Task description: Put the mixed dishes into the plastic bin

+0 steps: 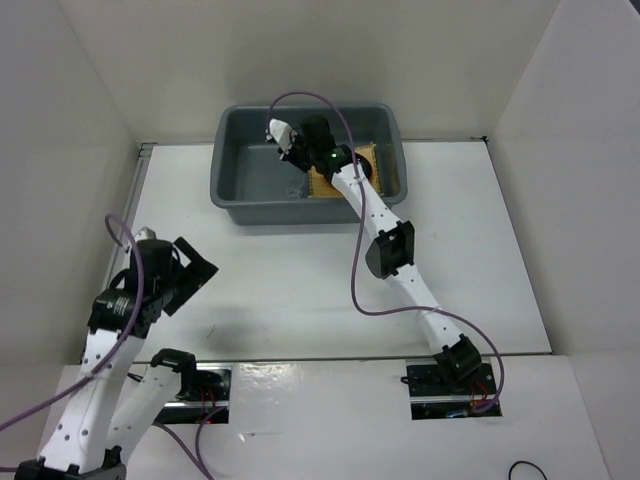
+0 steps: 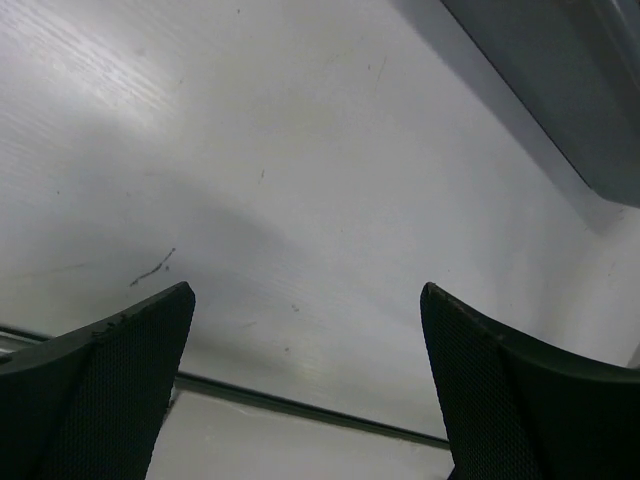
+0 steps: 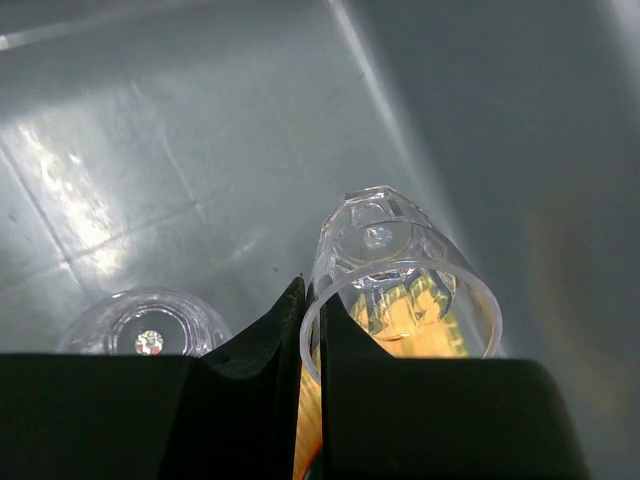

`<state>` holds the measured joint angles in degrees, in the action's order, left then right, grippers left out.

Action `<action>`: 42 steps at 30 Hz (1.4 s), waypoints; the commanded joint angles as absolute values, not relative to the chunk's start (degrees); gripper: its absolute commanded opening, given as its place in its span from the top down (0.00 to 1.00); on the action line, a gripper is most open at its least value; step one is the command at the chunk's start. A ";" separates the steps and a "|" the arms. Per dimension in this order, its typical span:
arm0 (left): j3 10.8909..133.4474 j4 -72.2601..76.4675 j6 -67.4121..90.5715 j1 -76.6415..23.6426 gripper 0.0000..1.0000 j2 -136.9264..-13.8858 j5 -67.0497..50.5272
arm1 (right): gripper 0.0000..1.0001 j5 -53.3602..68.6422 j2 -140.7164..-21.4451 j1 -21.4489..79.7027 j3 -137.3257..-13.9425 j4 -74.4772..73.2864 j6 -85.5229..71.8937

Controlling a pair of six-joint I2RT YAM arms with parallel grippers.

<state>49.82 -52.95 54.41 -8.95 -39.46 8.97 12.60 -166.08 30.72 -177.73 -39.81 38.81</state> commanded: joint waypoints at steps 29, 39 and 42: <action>47.37 -61.96 75.32 -17.14 0.00 -19.95 14.24 | 0.67 12.83 -168.93 30.41 -179.74 -32.43 45.35; 46.85 -61.44 75.32 -17.14 0.00 -18.37 14.85 | 0.49 12.30 -161.55 30.41 -179.74 -28.31 40.70; 46.85 -61.44 75.32 -17.14 0.00 -18.37 15.38 | 0.37 12.30 -156.21 29.88 -179.74 -28.83 35.18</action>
<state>47.20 -62.17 74.02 -16.82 -19.14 13.74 12.25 -167.89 30.37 -177.71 -34.06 40.99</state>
